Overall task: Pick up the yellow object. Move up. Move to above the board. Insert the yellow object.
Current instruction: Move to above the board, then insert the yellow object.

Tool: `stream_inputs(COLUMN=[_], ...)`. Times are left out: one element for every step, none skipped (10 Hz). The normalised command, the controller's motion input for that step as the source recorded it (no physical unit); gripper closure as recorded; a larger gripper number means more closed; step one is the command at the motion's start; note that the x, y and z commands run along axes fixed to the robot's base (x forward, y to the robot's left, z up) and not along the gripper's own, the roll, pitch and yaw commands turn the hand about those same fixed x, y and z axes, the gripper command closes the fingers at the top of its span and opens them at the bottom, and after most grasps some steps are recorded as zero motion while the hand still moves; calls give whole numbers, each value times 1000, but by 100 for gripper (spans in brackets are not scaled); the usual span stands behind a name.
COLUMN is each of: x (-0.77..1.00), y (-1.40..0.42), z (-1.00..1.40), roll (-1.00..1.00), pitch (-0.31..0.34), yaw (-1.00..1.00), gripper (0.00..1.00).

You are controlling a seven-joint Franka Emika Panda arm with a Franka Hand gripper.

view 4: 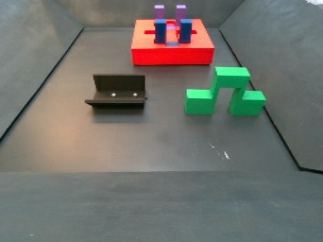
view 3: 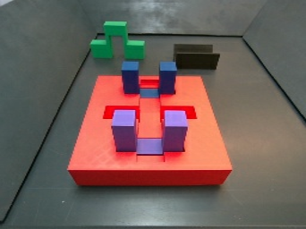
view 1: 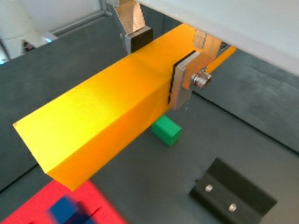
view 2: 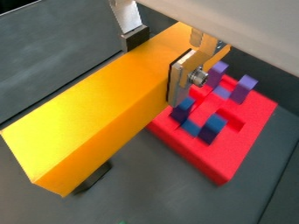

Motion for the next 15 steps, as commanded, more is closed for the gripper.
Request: stream_inputs(x=[-117,-104,-97,-66,-16,52,62,0,0,0,0,3,34,26,203], y=[-1400,-1400,-1400,-1400,-828,-310,-207,0,0,0,0,-89,-146,-214,-389], z=[237,251,268,275,165,69,49,-17,-111,-154,-317,-577,-583,-526,-474], roll=[55,23,18,3,5,7,0,-24,-50,-49,-39,-6,0,0,17], pitch=[80,85,87,96,103,125,125,0,-17,-23,-54,-107,-113,-116,-71], yaw=[-40,-18,-4,-5,3,0,2,0,-54,-51,-11,0,0,0,0], gripper=[100,100,100,100,100,100,100,100,100,100,100,100,100,100,100])
